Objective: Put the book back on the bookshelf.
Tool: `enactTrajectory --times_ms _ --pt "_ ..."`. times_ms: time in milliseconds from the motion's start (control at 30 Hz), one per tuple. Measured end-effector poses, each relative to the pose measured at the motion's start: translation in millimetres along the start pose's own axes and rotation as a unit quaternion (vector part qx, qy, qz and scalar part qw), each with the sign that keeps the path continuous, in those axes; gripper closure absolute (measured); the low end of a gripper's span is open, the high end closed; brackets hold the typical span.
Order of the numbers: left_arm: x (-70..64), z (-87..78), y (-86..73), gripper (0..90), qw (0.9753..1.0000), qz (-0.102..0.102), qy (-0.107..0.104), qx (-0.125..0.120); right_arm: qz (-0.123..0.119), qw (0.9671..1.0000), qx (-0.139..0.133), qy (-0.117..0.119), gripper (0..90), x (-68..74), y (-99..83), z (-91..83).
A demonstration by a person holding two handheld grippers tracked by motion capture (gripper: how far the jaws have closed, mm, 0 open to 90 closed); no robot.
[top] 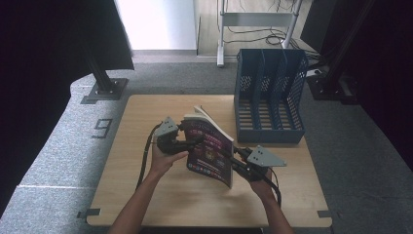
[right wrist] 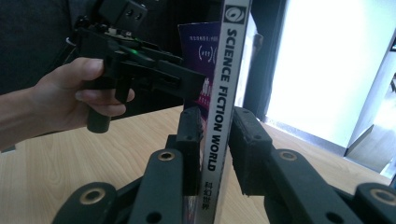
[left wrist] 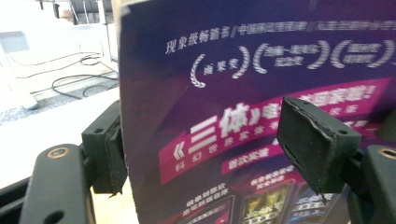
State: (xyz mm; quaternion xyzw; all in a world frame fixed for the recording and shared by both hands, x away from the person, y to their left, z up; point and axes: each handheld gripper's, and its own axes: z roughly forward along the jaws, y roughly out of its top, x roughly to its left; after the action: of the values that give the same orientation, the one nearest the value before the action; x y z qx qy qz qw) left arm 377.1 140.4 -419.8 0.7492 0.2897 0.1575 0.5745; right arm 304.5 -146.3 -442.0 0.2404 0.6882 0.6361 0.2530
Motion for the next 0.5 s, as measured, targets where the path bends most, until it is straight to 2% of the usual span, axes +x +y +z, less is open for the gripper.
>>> enactTrajectory --times_ms 100,200,500 --pt "-0.8 -0.9 0.3 23.3 1.0000 0.002 -0.002 0.001 0.002 1.0000 0.003 -0.007 73.2 -2.4 0.6 1.3" --pt "-0.5 -1.9 0.4 23.1 1.0000 0.003 0.000 0.000 -0.009 0.9997 0.007 -0.020 78.0 -2.4 1.2 0.8" --pt "4.7 -2.1 0.5 20.0 0.9999 -0.002 0.001 -0.011 -0.033 0.9994 0.006 0.001 79.4 4.3 2.0 -3.4"
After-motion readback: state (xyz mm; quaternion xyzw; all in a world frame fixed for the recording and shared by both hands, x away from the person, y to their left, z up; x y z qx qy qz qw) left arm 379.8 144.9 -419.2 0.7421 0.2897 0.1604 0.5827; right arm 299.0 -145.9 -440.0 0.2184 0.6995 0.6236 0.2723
